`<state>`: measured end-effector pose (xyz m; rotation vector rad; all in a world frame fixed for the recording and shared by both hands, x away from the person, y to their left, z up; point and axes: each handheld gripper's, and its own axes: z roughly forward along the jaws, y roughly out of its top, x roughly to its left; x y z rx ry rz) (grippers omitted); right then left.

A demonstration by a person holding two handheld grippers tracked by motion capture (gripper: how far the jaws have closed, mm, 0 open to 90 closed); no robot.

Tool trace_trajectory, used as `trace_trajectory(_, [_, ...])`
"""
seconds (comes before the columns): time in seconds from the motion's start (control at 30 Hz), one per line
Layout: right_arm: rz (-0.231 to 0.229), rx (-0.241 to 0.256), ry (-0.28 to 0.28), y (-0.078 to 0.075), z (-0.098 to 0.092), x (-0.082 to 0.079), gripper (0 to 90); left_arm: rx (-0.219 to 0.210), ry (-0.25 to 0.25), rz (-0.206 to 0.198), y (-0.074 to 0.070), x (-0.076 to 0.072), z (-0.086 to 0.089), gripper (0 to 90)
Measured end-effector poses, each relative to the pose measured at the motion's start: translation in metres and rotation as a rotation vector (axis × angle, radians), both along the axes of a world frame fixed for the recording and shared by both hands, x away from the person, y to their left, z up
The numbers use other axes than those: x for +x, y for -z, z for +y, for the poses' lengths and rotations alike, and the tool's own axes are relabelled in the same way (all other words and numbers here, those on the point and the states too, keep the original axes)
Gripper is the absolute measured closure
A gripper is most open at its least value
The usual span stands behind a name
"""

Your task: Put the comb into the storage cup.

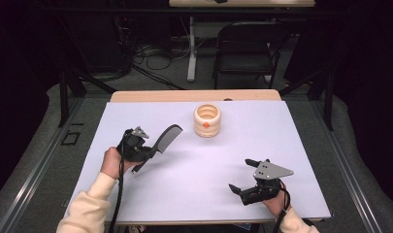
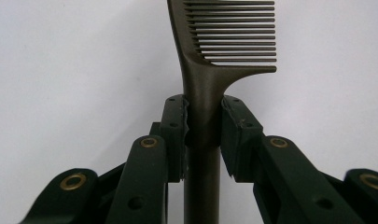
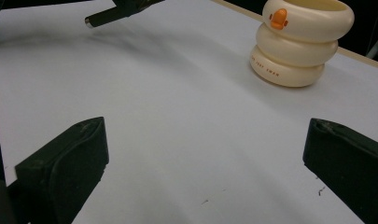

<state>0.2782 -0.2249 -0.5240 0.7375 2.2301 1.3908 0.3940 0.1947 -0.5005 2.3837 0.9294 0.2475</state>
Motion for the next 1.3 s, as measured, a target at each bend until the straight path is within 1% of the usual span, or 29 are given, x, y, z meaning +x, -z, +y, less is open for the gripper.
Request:
trace_trajectory(0.17, [0.001,-0.001,0.002,0.0001,0.0002,0.0000,0.0,-0.018,-0.007,-0.018,-0.0003,-0.0003,0.0007,72.3])
trace_trajectory(0.27, [0.002,0.000,0.001,0.0003,0.0002,0.0001,0.0,-0.035,-0.013,-0.028,-0.0004,-0.0003,0.0012,72.3])
trace_trajectory(0.43, [0.005,-0.002,0.004,0.0004,0.0003,0.0002,0.0,-0.054,-0.015,-0.034,-0.0006,0.0002,0.0018,72.3])
trace_trajectory(0.57, [0.003,-0.003,0.004,0.0004,0.0000,0.0003,0.0,-0.069,-0.023,-0.050,-0.0010,-0.0001,0.0017,72.3])
trace_trajectory(0.63, [0.003,-0.002,0.004,0.0004,0.0000,0.0002,0.0,-0.075,-0.024,-0.051,-0.0016,0.0001,0.0018,72.3])
trace_trajectory(0.83, [0.005,-0.002,0.011,0.0005,-0.0013,-0.0007,0.0,-0.103,-0.029,-0.090,-0.0025,0.0003,-0.0009,72.4])
trace_trajectory(0.87, [0.006,-0.001,0.013,0.0004,-0.0017,-0.0010,0.0,-0.112,-0.031,-0.093,-0.0024,0.0003,-0.0018,72.4])
trace_trajectory(0.93, [0.003,-0.003,0.015,0.0003,-0.0024,-0.0014,0.0,-0.113,-0.025,-0.097,-0.0028,0.0012,-0.0029,72.4])
trace_trajectory(1.07, [0.007,-0.003,0.024,0.0007,-0.0034,-0.0030,0.0,-0.130,-0.031,-0.117,-0.0027,0.0023,-0.0045,72.4])
trace_trajectory(1.1, [0.004,-0.004,0.025,0.0006,-0.0037,-0.0033,0.0,-0.133,-0.030,-0.117,-0.0027,0.0025,-0.0046,72.4])
trace_trajectory(1.2, [0.005,-0.002,0.025,0.0008,-0.0036,-0.0038,0.0,-0.137,-0.035,-0.123,-0.0033,0.0022,-0.0038,72.4])
trace_trajectory(1.23, [0.005,-0.004,0.023,0.0007,-0.0036,-0.0037,0.0,-0.146,-0.042,-0.129,-0.0032,0.0020,-0.0034,72.4])
trace_trajectory(1.3, [0.008,-0.003,0.024,0.0009,-0.0034,-0.0034,0.0,-0.150,-0.047,-0.135,-0.0035,0.0021,-0.0026,72.4])
